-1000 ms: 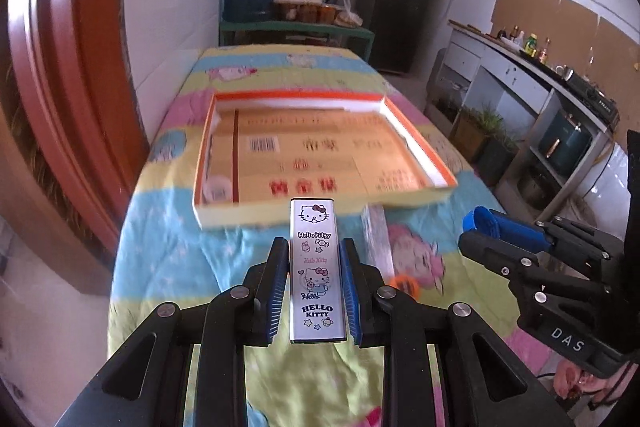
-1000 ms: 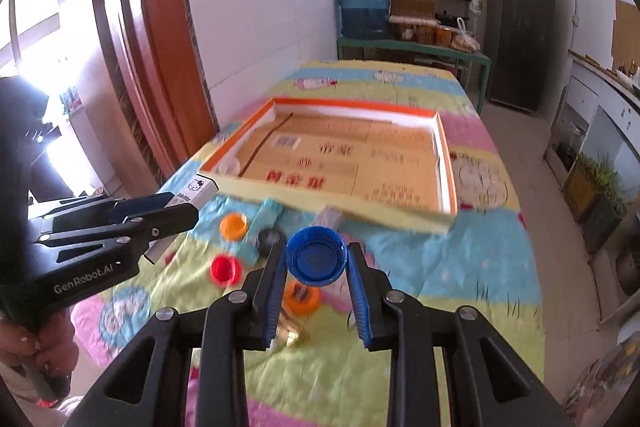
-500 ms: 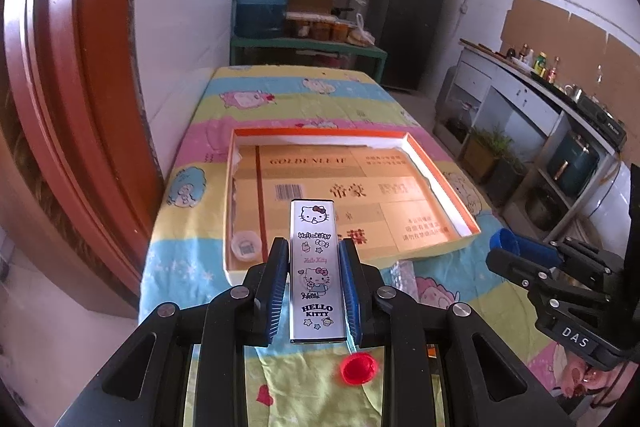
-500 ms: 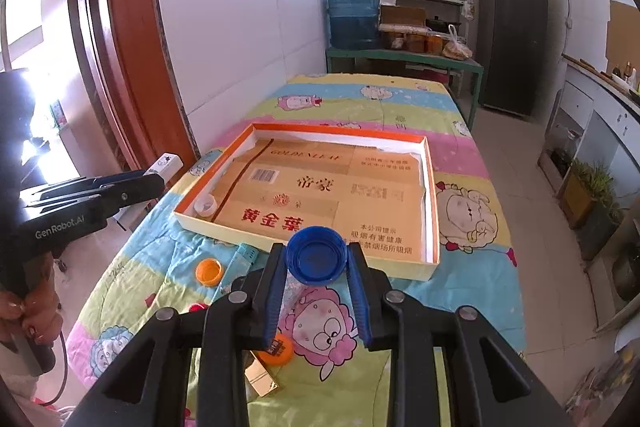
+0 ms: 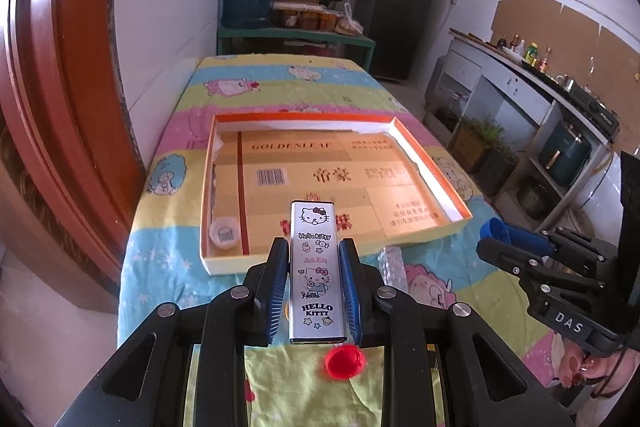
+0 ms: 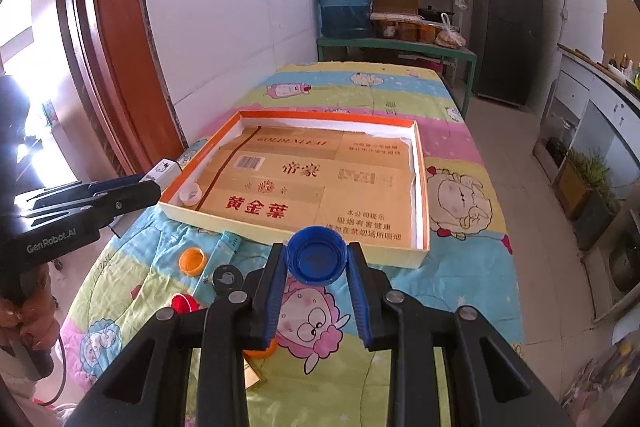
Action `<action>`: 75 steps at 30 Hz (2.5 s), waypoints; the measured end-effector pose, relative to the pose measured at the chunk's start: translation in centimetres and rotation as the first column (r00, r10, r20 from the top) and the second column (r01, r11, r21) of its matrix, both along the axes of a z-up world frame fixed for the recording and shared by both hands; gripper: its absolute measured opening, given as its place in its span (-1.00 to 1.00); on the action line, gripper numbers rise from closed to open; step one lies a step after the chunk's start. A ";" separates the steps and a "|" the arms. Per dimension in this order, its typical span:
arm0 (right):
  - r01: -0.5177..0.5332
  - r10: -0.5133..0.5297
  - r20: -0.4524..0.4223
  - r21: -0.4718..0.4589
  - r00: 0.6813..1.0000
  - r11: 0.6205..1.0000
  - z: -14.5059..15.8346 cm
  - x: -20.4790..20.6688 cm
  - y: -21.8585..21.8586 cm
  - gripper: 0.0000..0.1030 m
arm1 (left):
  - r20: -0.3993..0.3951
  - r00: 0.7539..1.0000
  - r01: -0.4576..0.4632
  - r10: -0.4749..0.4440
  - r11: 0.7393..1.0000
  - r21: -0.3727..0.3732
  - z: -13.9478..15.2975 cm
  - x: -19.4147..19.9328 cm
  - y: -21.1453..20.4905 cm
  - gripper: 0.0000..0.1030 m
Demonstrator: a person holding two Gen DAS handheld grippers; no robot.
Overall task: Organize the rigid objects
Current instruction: 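Carry the Hello Kitty box with the left gripper while the right gripper carries the blue cap to the tray, then release the Hello Kitty box with the left gripper while the right gripper releases the blue cap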
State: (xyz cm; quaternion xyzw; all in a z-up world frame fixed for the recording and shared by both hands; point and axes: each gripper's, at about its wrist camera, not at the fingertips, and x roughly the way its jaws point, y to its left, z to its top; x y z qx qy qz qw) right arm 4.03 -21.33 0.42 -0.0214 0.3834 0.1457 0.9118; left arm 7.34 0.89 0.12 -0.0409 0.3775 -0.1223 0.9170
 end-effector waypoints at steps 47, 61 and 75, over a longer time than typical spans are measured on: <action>0.019 -0.017 -0.047 0.055 0.999 0.998 -0.2 6.7 -0.4 -0.41 | -0.020 1.000 -0.012 0.012 1.000 -0.007 0.6 6.2 -2.8 -0.49; 0.056 -0.048 -0.162 0.049 0.986 0.997 -4.8 15.6 -0.6 -0.41 | -0.096 0.993 -0.068 0.072 0.997 0.047 -3.8 15.7 -3.8 -0.49; 0.082 -0.077 -0.205 0.019 0.976 0.996 -6.9 17.8 -0.2 -0.40 | -0.143 0.987 -0.057 0.066 0.996 0.066 -7.2 17.9 -3.4 -0.43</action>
